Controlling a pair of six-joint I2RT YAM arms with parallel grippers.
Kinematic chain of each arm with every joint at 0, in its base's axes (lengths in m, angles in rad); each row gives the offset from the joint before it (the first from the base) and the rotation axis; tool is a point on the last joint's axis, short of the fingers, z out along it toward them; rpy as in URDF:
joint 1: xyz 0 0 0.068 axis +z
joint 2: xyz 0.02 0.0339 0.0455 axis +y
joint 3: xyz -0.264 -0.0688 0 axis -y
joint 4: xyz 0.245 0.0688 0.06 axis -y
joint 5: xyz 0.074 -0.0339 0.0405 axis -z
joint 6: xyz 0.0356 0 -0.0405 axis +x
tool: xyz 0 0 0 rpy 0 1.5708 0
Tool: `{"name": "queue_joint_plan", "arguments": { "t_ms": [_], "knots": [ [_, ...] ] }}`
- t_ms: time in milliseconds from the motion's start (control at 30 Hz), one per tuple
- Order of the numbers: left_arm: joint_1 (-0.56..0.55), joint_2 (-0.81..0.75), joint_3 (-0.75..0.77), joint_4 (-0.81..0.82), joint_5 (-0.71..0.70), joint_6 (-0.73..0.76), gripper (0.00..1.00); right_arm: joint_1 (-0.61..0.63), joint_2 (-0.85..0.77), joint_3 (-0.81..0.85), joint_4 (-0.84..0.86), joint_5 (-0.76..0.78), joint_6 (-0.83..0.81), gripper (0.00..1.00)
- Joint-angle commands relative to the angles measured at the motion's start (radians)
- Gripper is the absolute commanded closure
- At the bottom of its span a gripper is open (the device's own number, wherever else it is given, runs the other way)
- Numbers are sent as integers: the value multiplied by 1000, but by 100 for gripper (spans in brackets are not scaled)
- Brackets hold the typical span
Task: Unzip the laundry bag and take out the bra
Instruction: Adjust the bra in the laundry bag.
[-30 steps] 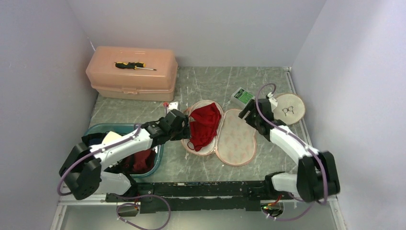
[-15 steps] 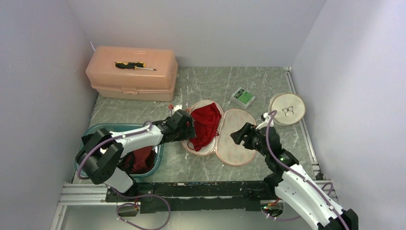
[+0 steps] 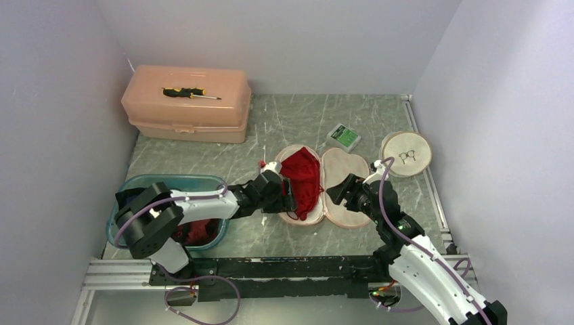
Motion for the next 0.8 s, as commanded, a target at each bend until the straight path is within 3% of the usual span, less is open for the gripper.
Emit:
{"name": "queue_joint_plan", "arguments": {
  "t_ms": [0,133,233,333,467,767],
  "knots": [
    [-12,-141,7,-83,-93,-41,24,4,3,15,28,-18,-14,24],
    [-10,-335,-30,-226,-218,-47,20,4,23,6,65,-25,-13,24],
    [19,-399,-22,-224,-202,17,19,4,46,-5,114,-26,-12,25],
    [89,-329,32,-206,-79,46,23,4,75,-6,142,-36,-14,25],
    [98,-179,125,-182,28,57,27,4,93,-8,155,-38,-16,25],
    [109,-24,202,-192,66,66,32,5,135,-2,196,-35,-24,26]
  ]
}}
